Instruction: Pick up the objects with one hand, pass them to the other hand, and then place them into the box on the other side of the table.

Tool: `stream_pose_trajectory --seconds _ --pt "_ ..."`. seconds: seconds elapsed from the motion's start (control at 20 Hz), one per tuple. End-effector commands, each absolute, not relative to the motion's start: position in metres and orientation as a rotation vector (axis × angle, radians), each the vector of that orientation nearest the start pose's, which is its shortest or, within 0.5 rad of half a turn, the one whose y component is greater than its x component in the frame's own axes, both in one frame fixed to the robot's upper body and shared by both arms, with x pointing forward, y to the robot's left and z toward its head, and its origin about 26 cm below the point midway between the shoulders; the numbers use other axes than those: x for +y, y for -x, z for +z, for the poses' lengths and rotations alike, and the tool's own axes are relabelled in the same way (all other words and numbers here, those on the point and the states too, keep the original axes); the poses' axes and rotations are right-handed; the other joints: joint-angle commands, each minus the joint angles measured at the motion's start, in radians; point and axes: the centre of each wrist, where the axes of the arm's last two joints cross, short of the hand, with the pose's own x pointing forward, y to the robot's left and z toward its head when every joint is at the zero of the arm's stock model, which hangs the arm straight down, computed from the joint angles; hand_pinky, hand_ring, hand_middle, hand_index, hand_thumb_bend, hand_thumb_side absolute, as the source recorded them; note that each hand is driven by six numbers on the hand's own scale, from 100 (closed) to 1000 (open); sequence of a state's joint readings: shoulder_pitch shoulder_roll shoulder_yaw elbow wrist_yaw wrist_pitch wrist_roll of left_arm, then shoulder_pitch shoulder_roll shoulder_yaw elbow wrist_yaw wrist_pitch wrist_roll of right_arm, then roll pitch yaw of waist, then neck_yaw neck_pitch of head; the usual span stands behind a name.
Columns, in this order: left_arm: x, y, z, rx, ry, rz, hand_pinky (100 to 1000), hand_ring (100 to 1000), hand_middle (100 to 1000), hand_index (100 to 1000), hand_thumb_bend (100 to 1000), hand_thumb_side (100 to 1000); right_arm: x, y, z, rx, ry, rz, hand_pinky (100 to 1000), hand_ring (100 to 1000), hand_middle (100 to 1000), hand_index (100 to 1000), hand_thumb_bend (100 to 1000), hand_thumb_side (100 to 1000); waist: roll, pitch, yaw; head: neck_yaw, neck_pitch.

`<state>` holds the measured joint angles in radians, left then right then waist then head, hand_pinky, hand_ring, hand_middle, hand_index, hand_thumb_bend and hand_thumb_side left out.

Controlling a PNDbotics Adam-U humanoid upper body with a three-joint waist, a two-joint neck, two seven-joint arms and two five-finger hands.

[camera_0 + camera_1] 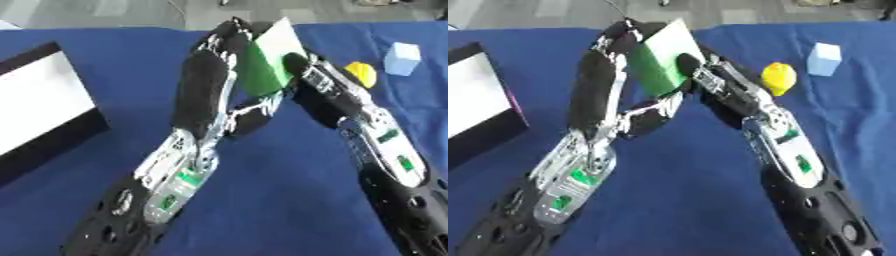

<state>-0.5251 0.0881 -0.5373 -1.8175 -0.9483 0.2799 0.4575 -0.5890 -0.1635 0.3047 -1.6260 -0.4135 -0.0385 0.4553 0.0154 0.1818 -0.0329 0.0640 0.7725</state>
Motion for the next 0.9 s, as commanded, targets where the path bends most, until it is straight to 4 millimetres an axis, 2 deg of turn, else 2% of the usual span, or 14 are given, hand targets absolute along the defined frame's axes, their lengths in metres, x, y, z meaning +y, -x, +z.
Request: stream_pose_trajectory --seconds 0.05,0.1,0.15,0.3,0.8,0.9 --pt "0.079 -0.291 0.191 -2.442 -0.959 -0.495 630 623 476 580 118 100 -0.138 -0.362 0.181 -2.005 -0.903 0.788 661 621 634 861 100 728 -0.01 -0.005 -0.001 -0.005 -0.003" --pt "0.08 -0.289 0.191 -2.445 -0.963 -0.492 629 622 476 579 117 100 -0.138 -0.362 0.181 -2.005 -0.908 0.761 692 699 747 914 100 757 -0.009 -0.005 -0.001 -0.006 -0.003" --pt "0.082 -0.288 0.191 -2.446 -0.966 -0.49 629 622 476 579 116 100 -0.138 -0.363 0.179 -2.003 -0.917 0.722 718 750 818 944 100 778 -0.009 -0.006 -0.001 -0.006 -0.003" --pt "0.086 -0.286 0.189 -2.441 -0.981 -0.485 630 623 476 579 116 100 -0.14 -0.364 0.177 -1.999 -0.938 0.609 745 783 875 965 126 805 -0.007 -0.007 -0.001 -0.009 -0.003" --pt "0.113 -0.282 0.17 -2.341 -1.085 -0.446 634 628 478 579 119 100 -0.158 -0.367 0.18 -2.061 -0.879 0.356 740 773 877 966 189 826 0.002 -0.007 0.0 -0.015 -0.003" --pt "0.122 -0.282 0.165 -2.299 -1.129 -0.433 635 631 479 581 129 100 -0.163 -0.366 0.183 -2.083 -0.861 0.319 734 763 867 958 174 879 0.006 -0.007 0.0 -0.012 -0.003"
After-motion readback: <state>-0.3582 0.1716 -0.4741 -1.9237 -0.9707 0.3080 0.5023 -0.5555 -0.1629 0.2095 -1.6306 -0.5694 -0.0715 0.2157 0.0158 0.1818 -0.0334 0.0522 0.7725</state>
